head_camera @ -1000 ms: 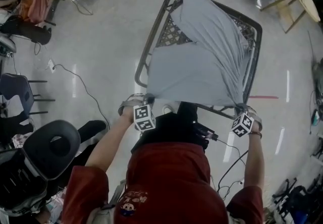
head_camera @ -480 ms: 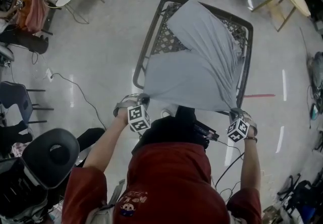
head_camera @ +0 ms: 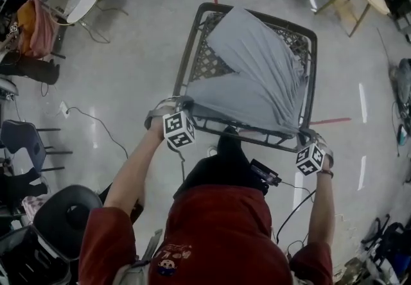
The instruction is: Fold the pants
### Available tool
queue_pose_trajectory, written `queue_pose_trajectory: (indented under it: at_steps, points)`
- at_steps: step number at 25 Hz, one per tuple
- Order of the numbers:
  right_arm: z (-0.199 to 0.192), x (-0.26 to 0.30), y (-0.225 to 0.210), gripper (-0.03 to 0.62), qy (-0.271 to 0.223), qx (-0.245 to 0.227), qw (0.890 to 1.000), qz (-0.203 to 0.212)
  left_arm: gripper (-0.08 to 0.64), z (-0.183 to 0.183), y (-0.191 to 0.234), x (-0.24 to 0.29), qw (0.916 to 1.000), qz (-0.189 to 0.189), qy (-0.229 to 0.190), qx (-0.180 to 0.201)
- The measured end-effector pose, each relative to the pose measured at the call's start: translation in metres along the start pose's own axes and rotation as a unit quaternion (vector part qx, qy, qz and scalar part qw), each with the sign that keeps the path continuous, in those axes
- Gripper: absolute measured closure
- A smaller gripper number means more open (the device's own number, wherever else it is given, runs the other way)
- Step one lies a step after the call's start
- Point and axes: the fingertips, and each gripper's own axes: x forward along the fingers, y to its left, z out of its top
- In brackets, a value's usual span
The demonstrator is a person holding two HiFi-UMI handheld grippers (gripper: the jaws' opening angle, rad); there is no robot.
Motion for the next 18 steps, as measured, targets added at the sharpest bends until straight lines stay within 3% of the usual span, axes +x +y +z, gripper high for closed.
queue_pose_trajectory:
  at_steps: [10,18]
  points:
    - [0.039,0.013,-0.082,0.578,-0.019,0.065,0.997,-0.022,0.548,0.042,0.111,0.041,0.9994,0.014,-0.013,0.027]
    - [0.043,0.038,-0.147,0.580,-0.010,0.089,0.996,-0.027,0.548,0.090,0.192,0.090,0.9981,0.020,-0.021,0.054]
